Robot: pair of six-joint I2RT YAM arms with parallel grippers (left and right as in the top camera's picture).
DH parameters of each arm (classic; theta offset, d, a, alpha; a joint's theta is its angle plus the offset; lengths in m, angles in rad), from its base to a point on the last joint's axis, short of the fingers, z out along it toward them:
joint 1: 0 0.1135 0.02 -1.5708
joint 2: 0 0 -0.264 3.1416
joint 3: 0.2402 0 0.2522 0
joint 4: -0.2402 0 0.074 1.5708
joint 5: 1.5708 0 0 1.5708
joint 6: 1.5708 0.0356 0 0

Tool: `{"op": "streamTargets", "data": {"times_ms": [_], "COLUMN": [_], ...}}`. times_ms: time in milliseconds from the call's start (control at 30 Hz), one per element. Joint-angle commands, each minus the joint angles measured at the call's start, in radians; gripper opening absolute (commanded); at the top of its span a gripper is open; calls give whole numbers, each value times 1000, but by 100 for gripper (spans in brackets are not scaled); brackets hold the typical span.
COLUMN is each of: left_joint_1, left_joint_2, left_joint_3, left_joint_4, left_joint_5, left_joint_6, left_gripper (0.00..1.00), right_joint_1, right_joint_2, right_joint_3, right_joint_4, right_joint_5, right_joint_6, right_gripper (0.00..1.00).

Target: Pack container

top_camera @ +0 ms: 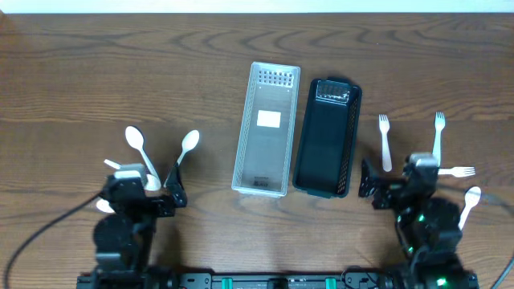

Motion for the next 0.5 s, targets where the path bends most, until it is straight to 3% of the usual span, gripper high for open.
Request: {"op": "streamTargets", "data": {"times_ms": [0, 267, 367, 467], "left_joint_1": [4, 4, 4, 4], "left_joint_2": [157, 562, 652, 706], "left_joint_3": [183, 560, 602, 602], "left_joint_4": [-83, -429, -464, -472], "left_joint_5": [-1, -1, 0, 0], "left_joint_6": [-24, -20, -20, -20], "left_gripper": [98, 98, 98, 98], "right_joint_1": [-6, -80, -98, -101], "right_joint_2": [192, 755, 901, 993], "right_joint_3": [197, 758, 873, 886], "right_joint_4": [-71, -584, -653, -613], "right_joint_5": [11, 6, 12, 26], "right_joint_6": [-34, -34, -47, -63], "right_gripper": [99, 99, 98, 64]}}
